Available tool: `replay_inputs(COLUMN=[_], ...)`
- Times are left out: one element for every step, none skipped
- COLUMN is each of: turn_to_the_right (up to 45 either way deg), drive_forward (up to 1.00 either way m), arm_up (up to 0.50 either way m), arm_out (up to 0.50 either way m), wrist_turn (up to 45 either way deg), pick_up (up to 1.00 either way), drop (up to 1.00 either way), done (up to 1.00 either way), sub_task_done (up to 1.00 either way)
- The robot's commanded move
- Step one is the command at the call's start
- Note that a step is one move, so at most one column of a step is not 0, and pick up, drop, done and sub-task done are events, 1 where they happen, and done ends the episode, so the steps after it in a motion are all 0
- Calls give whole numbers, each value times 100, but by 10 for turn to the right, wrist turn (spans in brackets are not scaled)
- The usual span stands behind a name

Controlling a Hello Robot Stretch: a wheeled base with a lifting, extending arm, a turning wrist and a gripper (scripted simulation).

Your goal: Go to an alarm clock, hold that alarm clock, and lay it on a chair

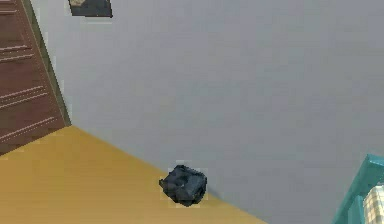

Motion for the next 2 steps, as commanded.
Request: replay_inputs(turn_to_the_right=[0,0], drive_forward=[0,0], arm_up=[0,0], arm_out=[46,0], wrist_turn=[0,450], pick_up=[0,0], drop=[0,0], done=[0,0], sub_task_done=[0,0])
